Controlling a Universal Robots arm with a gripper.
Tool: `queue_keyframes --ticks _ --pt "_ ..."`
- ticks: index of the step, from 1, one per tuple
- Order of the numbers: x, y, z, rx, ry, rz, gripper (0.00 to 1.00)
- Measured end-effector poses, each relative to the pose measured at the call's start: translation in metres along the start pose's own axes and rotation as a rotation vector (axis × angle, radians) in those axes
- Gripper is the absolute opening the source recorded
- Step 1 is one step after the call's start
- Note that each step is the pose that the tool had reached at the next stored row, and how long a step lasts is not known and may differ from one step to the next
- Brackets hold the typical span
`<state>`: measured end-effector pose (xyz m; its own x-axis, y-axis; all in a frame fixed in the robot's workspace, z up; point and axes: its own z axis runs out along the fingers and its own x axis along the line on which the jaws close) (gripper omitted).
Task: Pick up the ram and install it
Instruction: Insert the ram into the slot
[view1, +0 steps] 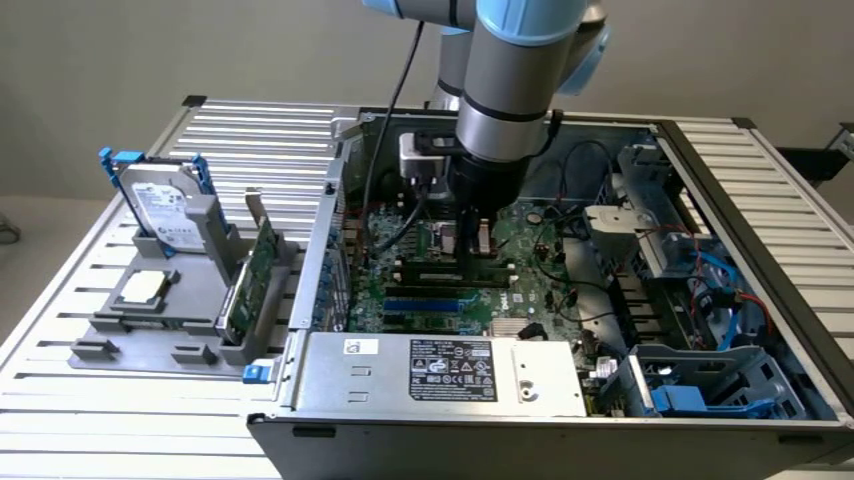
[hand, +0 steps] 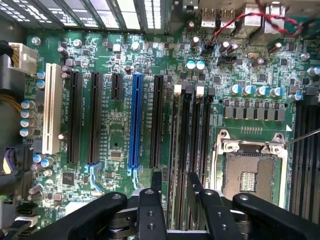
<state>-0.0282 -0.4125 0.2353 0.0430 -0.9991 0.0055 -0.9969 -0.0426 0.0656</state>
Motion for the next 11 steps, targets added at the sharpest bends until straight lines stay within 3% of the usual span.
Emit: queue_keyframes --ticks 3,6,8,11 --pt "0.0001 0.0012 -0.0094 -0.0001 0.0001 0.0 0.34" --pt "0.0001 0.0013 -0.01 -0.0002 -0.0003 0.0 0.25" --pt "0.0001 0.0013 -0.01 -0.0003 -0.0002 0.0 0.13" --pt "0.0002 0.0013 -0.0101 -0.0004 -0.0001 0.0 0.11"
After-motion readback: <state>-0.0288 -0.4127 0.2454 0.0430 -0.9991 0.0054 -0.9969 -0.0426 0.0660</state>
